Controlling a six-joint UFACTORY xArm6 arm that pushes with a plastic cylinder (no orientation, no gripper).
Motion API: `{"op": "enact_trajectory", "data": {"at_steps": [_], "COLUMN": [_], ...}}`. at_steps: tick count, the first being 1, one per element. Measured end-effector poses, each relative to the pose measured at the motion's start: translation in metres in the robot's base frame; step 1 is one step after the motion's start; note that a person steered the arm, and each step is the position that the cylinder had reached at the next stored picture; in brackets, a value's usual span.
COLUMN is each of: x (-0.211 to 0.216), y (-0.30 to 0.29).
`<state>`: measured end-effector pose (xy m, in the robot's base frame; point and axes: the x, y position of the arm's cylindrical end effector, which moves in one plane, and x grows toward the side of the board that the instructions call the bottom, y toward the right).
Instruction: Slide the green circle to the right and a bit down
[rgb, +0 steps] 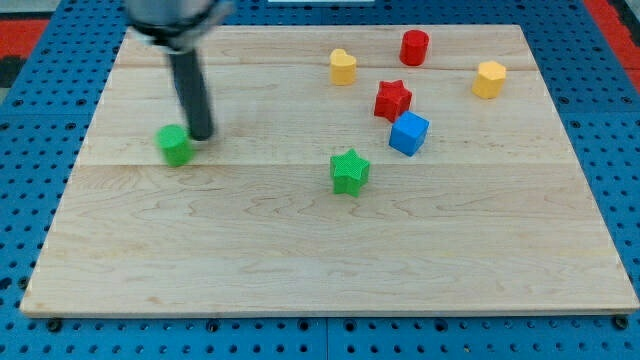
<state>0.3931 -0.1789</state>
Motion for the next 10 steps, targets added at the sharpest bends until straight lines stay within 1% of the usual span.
{"op": "enact_trajectory", "data": {"at_steps": [1, 2, 3, 4, 5, 6, 7, 8, 9, 10], "x": [-0.003, 0.016, 0.027, 0.046, 0.048, 0.014, 0.009, 0.052, 0.041, -0.012], "y": [-0.039, -0.083, -0.116, -0.055, -0.007, -0.03, 0.003, 0.048, -0.009, -0.088]}}
